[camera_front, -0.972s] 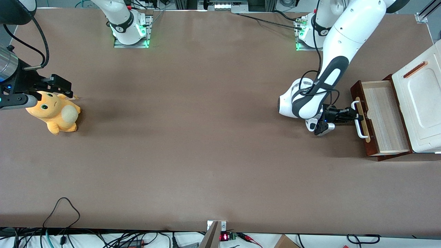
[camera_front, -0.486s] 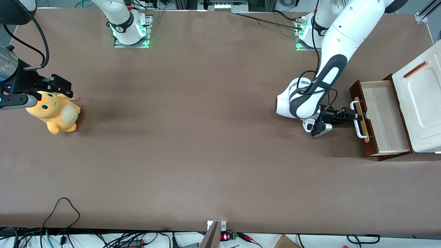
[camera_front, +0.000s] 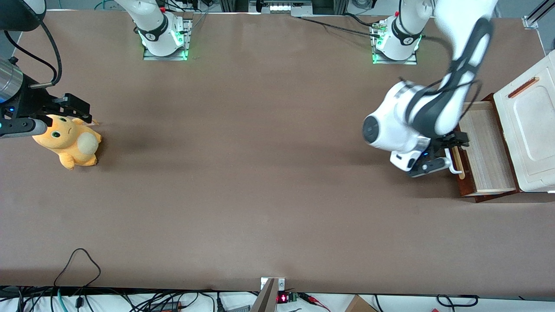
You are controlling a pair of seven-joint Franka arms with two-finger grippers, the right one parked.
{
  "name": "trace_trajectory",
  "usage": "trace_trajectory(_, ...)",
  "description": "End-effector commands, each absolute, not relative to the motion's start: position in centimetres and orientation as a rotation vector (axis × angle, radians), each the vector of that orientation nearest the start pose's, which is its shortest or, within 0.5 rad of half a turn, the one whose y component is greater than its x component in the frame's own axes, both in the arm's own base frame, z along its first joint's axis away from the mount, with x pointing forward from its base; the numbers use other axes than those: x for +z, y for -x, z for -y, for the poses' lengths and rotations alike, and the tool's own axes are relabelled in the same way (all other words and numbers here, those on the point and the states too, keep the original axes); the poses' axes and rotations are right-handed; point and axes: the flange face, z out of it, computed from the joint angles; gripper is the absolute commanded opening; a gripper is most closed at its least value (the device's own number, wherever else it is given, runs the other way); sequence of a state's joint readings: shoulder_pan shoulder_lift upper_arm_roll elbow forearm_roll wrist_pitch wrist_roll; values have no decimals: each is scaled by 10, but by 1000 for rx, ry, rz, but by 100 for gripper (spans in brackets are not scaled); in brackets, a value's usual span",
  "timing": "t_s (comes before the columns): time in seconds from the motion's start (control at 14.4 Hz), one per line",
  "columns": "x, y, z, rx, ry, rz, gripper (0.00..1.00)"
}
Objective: Open lower drawer with left arm only
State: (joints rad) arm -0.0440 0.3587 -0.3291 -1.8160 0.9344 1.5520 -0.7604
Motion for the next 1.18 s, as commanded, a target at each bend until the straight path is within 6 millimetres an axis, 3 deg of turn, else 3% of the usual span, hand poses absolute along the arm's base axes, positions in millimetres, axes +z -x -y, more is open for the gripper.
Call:
trace_trajectory(0.0,423,-577,117,55,2413,110,100)
trace_trajectory(0.14,470,-574,112,76,2588,166,100)
trace_trajectory(0.21,492,-577,99,83,2673,214,100)
trace_trajectory(0.56,555,-567,43,96,2996,125,100)
trace_trajectory(0.76,569,-564,8,73,3147,-42,100)
trace_trajectory(1.11,576,-560,6,65,3141,-72,100)
